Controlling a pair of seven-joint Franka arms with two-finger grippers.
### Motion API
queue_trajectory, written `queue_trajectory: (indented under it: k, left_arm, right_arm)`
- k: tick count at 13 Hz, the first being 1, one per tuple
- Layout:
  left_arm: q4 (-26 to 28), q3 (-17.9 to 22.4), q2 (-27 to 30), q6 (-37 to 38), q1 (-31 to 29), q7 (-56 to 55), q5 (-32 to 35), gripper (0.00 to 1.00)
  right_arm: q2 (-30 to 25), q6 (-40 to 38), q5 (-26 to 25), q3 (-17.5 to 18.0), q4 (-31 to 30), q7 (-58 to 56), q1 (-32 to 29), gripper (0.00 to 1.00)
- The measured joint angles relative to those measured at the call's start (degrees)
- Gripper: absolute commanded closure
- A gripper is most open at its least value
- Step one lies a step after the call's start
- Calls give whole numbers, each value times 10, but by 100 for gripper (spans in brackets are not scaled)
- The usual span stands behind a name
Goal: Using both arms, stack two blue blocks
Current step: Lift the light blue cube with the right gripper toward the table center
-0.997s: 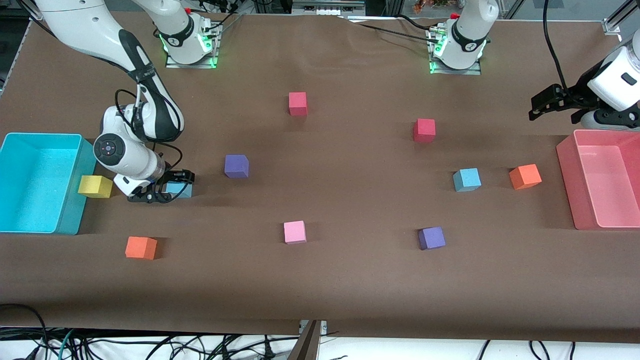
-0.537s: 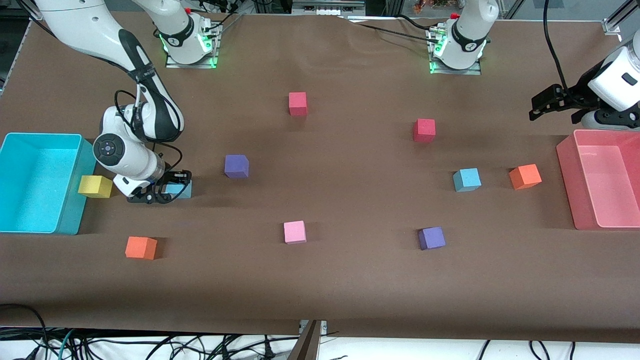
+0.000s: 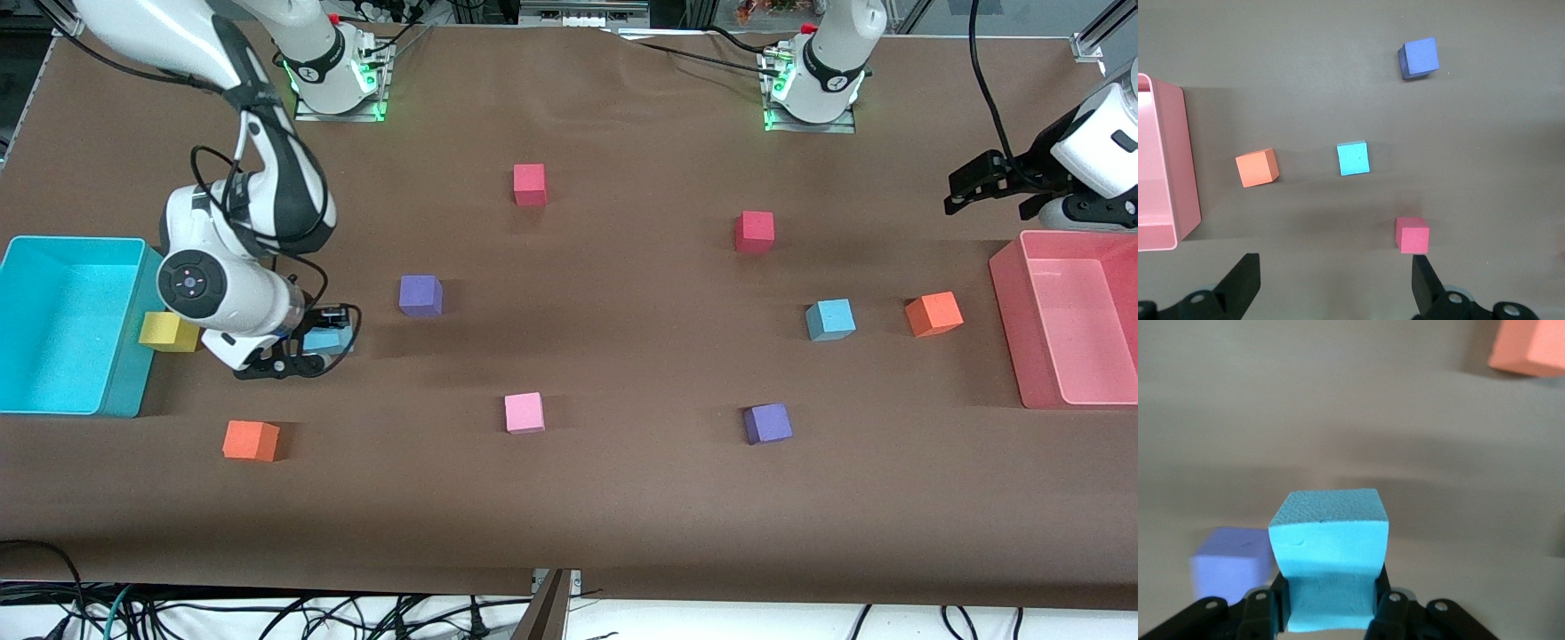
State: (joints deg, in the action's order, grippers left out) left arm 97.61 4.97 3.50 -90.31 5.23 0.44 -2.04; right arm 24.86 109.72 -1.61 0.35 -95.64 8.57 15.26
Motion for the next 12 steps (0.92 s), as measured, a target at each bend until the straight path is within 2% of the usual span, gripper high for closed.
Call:
queue_trajectory:
  k: [4, 8, 12]
  left_arm:
    - [0, 14, 0, -1, -1, 0, 0, 0]
    - [5, 19, 0, -2, -2, 0, 0, 0]
    - [7, 19, 0, -3, -2, 0, 0, 0]
  right_arm:
    - [43, -53, 1, 4, 87, 104, 111, 100]
    - [145, -61, 18, 4, 193, 235, 223, 100]
    - [234, -53, 20, 4, 276, 278, 283, 100]
